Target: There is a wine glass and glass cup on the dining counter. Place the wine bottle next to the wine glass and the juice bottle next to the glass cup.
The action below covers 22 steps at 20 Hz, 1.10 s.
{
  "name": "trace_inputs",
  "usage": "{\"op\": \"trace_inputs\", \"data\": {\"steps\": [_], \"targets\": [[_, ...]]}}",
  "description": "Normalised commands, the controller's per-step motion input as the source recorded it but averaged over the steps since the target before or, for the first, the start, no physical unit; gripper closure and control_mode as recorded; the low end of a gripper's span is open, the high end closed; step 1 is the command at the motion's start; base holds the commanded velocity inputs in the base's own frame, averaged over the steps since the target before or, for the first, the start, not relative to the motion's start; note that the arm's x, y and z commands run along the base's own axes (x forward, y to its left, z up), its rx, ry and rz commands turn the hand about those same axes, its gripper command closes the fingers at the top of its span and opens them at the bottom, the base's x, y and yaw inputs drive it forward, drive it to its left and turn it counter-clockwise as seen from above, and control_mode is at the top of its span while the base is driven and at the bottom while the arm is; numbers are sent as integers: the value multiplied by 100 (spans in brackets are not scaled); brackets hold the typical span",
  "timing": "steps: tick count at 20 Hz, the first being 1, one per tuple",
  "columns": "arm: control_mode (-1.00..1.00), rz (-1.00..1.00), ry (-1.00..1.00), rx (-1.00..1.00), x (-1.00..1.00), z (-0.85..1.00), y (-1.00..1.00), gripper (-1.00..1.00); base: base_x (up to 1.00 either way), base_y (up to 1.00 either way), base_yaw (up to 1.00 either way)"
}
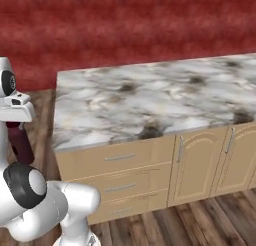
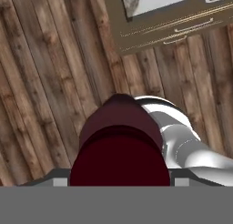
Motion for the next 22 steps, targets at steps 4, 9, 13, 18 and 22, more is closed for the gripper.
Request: {"op": "trace_inputs", "data": {"steps": [4, 9, 13, 18, 22], "targets": [[100, 0, 0, 0, 0, 0, 0, 100, 37, 82, -1], [100, 0, 0, 0, 0, 0, 0, 100, 37, 83, -2], [100, 0, 0, 0, 0, 0, 0, 100, 19, 85, -8], [100, 0, 0, 0, 0, 0, 0, 100, 9, 83, -13], [100, 0, 0, 0, 0, 0, 0, 100, 13, 83, -12]]}}
